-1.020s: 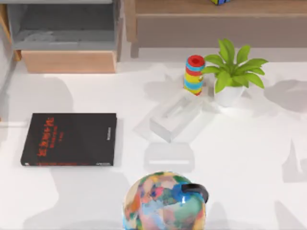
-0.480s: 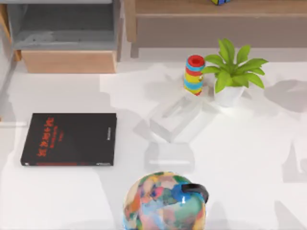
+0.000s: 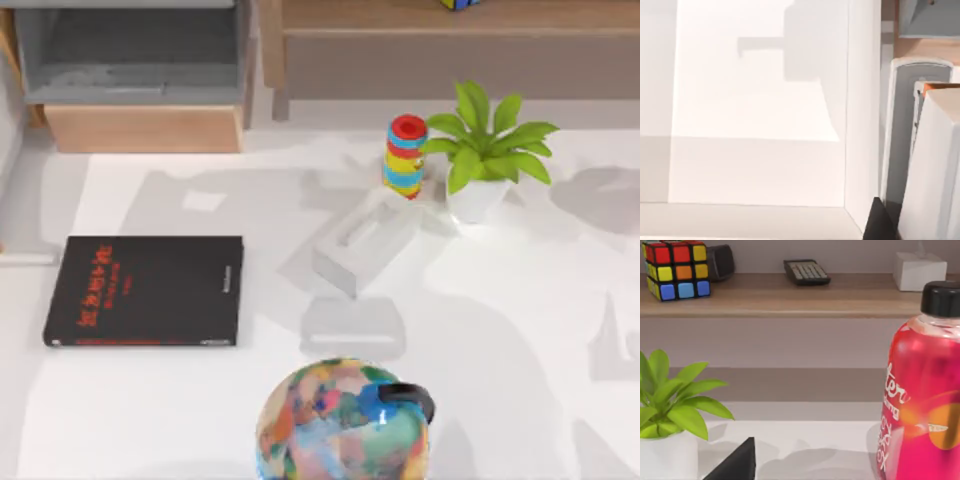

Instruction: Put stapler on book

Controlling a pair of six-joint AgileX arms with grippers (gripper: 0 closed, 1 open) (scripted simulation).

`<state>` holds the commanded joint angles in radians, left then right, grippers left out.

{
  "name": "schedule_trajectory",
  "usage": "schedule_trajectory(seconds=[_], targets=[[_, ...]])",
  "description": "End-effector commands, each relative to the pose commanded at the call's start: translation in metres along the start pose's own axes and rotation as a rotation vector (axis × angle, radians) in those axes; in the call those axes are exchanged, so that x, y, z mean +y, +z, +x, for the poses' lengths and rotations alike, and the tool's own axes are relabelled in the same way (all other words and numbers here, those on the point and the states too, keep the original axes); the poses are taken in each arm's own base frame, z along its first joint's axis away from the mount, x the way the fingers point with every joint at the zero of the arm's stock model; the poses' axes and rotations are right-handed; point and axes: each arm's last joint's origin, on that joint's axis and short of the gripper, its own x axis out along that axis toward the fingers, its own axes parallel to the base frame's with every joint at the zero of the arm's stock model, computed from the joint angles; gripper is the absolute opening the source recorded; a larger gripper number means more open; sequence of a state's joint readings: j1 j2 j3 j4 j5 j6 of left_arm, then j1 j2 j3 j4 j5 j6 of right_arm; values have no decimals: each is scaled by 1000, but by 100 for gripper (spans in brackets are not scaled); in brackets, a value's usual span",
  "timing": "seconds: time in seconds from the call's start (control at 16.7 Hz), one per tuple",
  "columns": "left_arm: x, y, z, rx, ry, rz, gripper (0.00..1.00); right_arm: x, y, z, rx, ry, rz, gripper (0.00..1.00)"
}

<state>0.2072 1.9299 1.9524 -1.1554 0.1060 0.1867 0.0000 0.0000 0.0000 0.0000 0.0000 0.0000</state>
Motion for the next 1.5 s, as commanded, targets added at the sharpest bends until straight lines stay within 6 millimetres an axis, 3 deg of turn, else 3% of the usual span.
schedule_trajectory(seconds=[0.42,0.78,0.9,1.02,1.5], targets=[[-60,-26,14,83,-29,-51,0,0,0,0,0,0,0,100],[-154,-81,78,291,-11,-21,0,0,0,0,0,0,0,100],[-177,-100,95,334,14,3,0,0,0,0,0,0,0,100],[-188,-110,102,349,27,20,0,0,0,0,0,0,0,100],[-187,-113,110,348,26,19,0,0,0,0,0,0,0,100]])
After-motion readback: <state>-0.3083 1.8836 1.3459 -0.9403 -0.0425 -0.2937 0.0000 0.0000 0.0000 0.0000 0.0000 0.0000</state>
